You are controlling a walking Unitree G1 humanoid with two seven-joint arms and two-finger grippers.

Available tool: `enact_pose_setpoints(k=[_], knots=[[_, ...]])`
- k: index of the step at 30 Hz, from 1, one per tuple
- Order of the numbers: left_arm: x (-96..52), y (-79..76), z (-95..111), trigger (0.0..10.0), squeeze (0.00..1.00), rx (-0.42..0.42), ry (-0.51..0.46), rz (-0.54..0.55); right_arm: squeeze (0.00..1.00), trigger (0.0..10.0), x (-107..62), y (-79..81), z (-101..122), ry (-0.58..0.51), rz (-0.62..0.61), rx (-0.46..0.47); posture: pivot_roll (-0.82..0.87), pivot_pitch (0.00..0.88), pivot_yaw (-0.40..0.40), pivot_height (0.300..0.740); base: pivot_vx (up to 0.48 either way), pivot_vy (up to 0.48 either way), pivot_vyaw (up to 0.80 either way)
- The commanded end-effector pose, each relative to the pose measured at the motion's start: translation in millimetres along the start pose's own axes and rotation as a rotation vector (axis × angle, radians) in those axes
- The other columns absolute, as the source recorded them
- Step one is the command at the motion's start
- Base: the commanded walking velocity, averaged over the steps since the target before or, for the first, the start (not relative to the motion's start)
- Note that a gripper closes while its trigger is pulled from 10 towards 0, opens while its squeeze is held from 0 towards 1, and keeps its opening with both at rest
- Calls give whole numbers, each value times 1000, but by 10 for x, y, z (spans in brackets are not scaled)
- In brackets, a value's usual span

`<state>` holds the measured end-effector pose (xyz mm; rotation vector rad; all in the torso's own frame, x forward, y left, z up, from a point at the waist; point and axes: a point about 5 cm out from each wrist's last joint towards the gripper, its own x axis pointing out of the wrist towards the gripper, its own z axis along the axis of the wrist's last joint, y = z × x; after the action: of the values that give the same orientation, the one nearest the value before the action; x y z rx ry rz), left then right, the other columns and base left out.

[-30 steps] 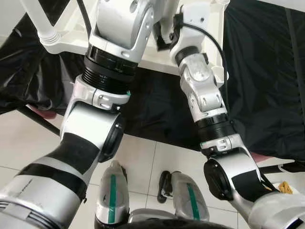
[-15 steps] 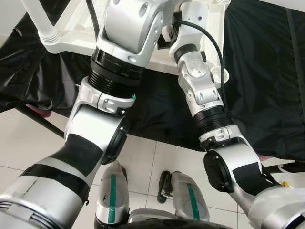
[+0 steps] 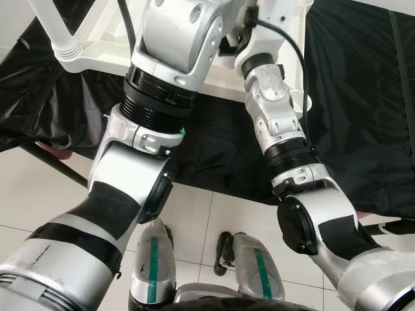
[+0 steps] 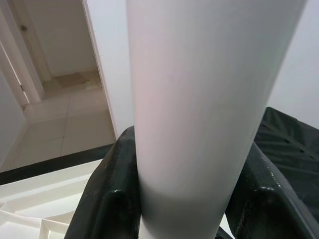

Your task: Building children table

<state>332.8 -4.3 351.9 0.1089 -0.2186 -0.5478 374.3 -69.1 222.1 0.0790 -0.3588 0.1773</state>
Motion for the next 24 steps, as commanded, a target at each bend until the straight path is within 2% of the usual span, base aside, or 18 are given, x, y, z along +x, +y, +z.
enact_pose_setpoints(k=[1, 2, 5, 6, 7, 8, 9, 10, 24], knots=[[-15, -37, 45, 10000, 0, 10, -13, -18, 0, 4431, 12, 6, 3, -5, 2, 6, 134, 41, -42, 740, 0, 0, 0], [-14, -37, 45, 10000, 0, 10, -13, -19, 0, 3961, 16, 5, -1, -4, 0, 5, 135, 41, -43, 740, 0, 0, 0], [-12, -38, 45, 10000, 0, 12, -13, -19, 0, 3922, 19, 5, -4, -3, 2, 2, 136, 41, -43, 740, 0, 0, 0], [-9, -40, 45, 10000, 0, 13, -13, -19, 0, 3255, 23, 8, -14, -2, 4, -1, 136, 40, -43, 740, 0, 0, 0], [-9, -40, 45, 10000, 0, 13, -13, -19, 0, 3255, 23, 8, -14, -2, 4, -1, 136, 40, -43, 740, 0, 0, 0], [-8, -42, 49, 10000, 0, 14, -15, -18, 0, 4902, 25, 13, -27, 3, 7, -1, 138, 40, -45, 740, 0, 0, 0], [-8, -42, 49, 10000, 0, 14, -15, -18, 0, 4902, 25, 13, -27, 3, 7, -1, 138, 40, -45, 740, 0, 0, 0], [-7, -44, 56, 10000, 0, 16, -17, -17, 0, 10000, 26, 18, -52, 11, 12, -1, 139, 40, -46, 740, 0, 0, 0], [-8, -44, 78, 10000, 0, 30, -22, -17, 0, 10000, 1, 34, -165, 51, 13, -11, 141, 43, -46, 740, 0, 0, 0]])
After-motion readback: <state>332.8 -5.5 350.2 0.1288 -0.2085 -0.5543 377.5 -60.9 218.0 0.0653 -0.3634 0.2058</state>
